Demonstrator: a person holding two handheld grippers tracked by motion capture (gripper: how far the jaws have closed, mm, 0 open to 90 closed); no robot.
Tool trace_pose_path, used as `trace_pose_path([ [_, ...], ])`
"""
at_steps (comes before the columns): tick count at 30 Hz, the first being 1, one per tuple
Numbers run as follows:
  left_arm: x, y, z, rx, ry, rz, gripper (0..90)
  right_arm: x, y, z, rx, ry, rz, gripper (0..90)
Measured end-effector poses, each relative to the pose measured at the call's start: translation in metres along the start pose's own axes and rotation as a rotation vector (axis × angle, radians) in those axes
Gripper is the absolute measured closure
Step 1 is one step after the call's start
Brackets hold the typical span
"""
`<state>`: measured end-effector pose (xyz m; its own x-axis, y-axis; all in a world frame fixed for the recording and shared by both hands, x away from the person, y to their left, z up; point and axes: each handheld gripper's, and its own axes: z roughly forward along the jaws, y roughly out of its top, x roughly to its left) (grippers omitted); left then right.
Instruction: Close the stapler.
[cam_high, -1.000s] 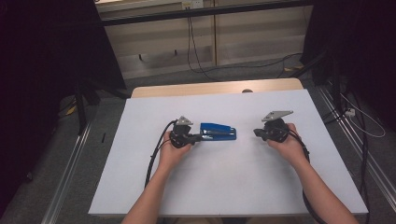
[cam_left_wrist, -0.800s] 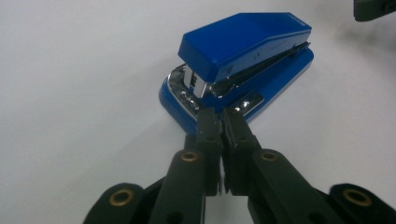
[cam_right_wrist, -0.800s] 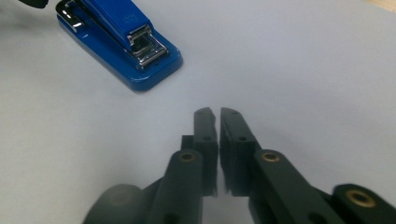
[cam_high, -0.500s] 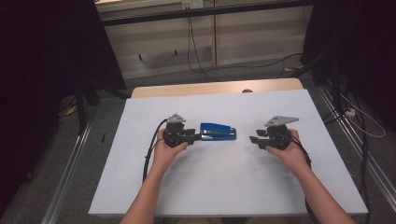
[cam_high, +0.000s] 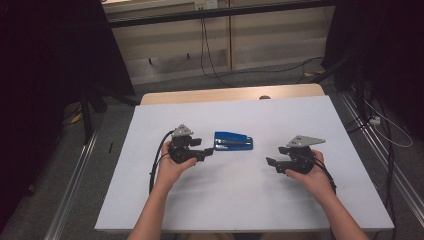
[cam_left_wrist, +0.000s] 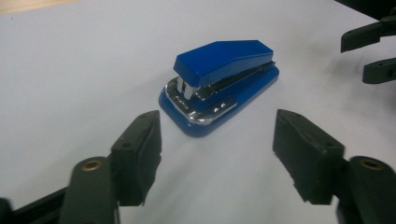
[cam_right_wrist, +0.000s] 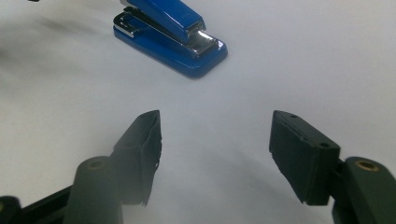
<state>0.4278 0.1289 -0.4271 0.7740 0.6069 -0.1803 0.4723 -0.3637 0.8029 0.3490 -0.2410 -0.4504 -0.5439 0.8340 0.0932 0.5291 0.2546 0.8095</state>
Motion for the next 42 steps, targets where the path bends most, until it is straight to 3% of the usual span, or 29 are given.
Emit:
trace_pose_path([
  [6, 0.003, -0.008, -0.013, -0.007, 0.005, -0.022, 26.0, 0.005, -0.009, -0.012, -0.017, -0.027, -0.003, 31.4],
  [11, 0.000, -0.010, -0.026, -0.025, 0.015, 0.007, 19.8, 0.005, -0.012, -0.020, -0.016, -0.031, -0.004, 31.4],
  [20, 0.000, -0.024, -0.046, -0.024, 0.027, -0.001, 11.0, 0.008, -0.018, -0.028, -0.027, -0.035, 0.000, 28.3],
  [32, 0.007, -0.046, -0.072, -0.031, 0.062, -0.012, 9.5, 0.010, -0.026, -0.038, -0.034, -0.037, -0.016, 26.4],
  [36, 0.009, -0.053, -0.080, -0.027, 0.088, 0.002, 9.5, 0.010, -0.030, -0.042, -0.043, -0.033, -0.007, 24.3],
  [42, 0.014, -0.063, -0.090, -0.010, 0.126, -0.015, 9.5, 0.010, -0.033, -0.048, -0.053, -0.050, -0.001, 22.0],
])
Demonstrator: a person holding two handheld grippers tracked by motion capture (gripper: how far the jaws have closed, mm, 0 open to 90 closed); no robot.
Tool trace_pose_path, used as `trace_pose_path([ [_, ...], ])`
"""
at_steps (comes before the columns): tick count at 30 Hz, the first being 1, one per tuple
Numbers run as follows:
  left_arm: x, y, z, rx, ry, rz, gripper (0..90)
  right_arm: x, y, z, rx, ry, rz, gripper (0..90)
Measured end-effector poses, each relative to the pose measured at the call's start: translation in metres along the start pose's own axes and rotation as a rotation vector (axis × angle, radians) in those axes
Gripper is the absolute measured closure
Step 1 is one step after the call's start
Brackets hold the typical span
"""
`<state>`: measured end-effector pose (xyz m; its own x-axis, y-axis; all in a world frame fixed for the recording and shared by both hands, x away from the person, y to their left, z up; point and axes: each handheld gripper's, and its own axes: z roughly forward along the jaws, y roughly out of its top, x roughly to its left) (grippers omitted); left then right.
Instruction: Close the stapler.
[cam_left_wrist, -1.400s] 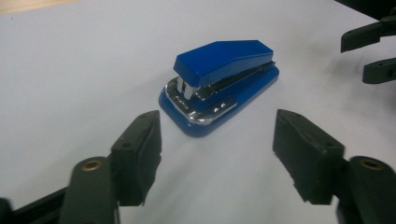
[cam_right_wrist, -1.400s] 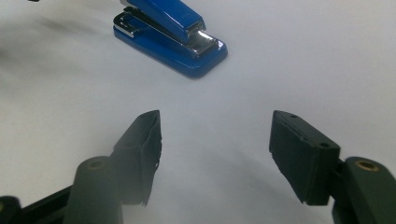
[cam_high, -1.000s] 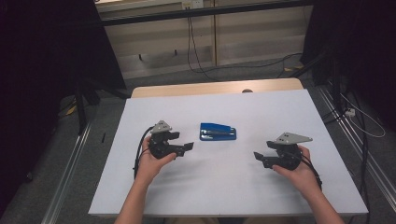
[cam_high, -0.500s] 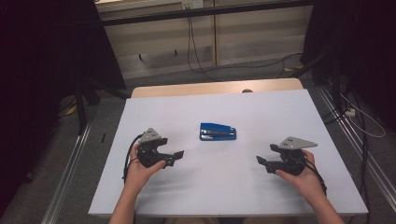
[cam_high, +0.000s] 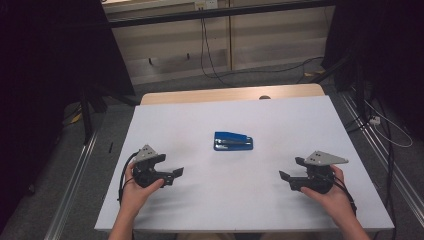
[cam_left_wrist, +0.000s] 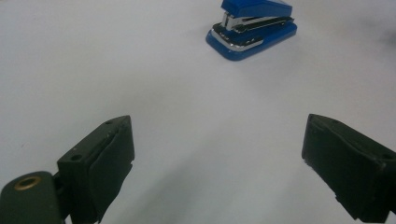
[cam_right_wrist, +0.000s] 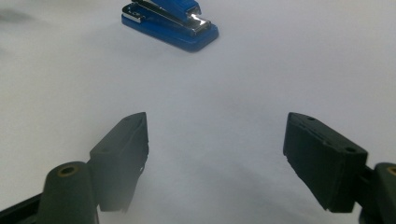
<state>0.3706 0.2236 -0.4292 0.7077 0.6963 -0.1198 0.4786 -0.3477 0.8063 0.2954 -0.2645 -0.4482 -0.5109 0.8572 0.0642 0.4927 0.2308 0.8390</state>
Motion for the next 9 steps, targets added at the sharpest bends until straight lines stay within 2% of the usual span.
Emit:
trace_pose_path([
  [9, 0.0034, -0.0016, -0.0051, -0.016, 0.001, -0.014, 9.5, 0.0003, -0.0005, -0.0035, -0.017, -0.012, -0.003, 18.2],
])
